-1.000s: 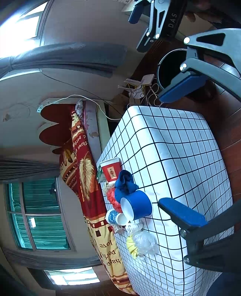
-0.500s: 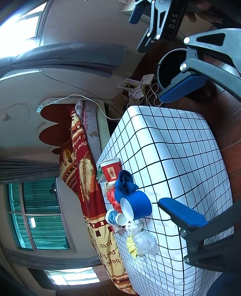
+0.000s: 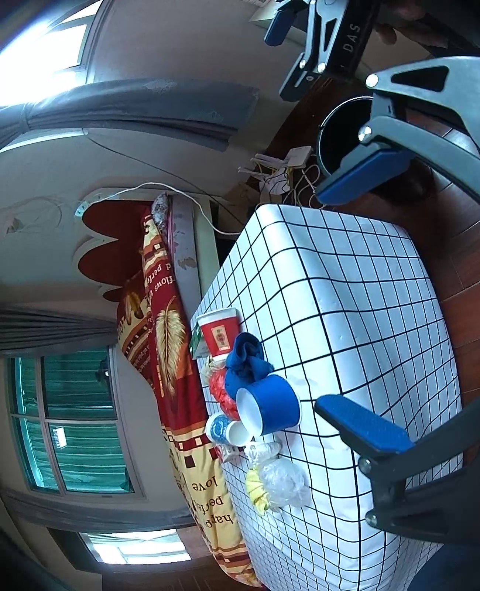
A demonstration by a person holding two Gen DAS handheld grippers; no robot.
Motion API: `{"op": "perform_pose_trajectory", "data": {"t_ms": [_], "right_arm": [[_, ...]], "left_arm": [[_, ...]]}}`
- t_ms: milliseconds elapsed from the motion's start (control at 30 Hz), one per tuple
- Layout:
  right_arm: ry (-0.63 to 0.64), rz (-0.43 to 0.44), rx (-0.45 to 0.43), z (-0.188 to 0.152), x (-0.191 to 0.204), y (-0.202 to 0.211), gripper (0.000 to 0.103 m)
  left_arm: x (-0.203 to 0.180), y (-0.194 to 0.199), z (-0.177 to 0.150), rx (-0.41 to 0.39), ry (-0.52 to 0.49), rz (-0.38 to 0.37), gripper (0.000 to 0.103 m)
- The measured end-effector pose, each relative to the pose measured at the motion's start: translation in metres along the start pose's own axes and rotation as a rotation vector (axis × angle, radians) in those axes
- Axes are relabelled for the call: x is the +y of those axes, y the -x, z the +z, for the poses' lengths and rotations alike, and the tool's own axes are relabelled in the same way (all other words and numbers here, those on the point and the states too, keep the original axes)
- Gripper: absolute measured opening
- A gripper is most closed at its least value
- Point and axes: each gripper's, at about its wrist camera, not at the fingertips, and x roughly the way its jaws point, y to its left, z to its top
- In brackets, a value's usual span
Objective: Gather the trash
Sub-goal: 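Grasp the clear plastic bag with the left tool while the right tool grasps the blue cup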
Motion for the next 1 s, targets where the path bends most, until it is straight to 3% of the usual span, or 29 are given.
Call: {"op": "perform_pose_trajectory", "data": {"t_ms": [267,433,533,667,867,1000], "right_arm": [[0.067,0.122,0.015,0.01,0.031,-0.018,0.103],[0.151,0.219,-0.013,0.023,0.074,-0.035,0.103],[0.182,0.27,0.05,0.03,0.099,-0.05,0.103],[0.164,0.368,0.053,0.042,0.128,-0.057,0.103],[0.217,0.504,0.045,0.051,0.185,-0.076,0.103],[0.259,0.596,0.051,0.054,0.229,-0.091,0.092]], "left_arm": [[0.039,-0.009,0.003,0.023,0.048,0.038,0.103],[0.084,-0.006,0.008,-0.046,0.131,0.094,0.103],[0.105,-0.007,0.012,-0.057,0.126,0.157,0.103],[0.141,-0.017,0.014,0.003,0.152,0.238,0.103],[0.195,-0.032,0.001,0.038,0.242,0.274,0.103],[0.223,-0.044,-0.004,0.051,0.276,0.283,0.099]]}}
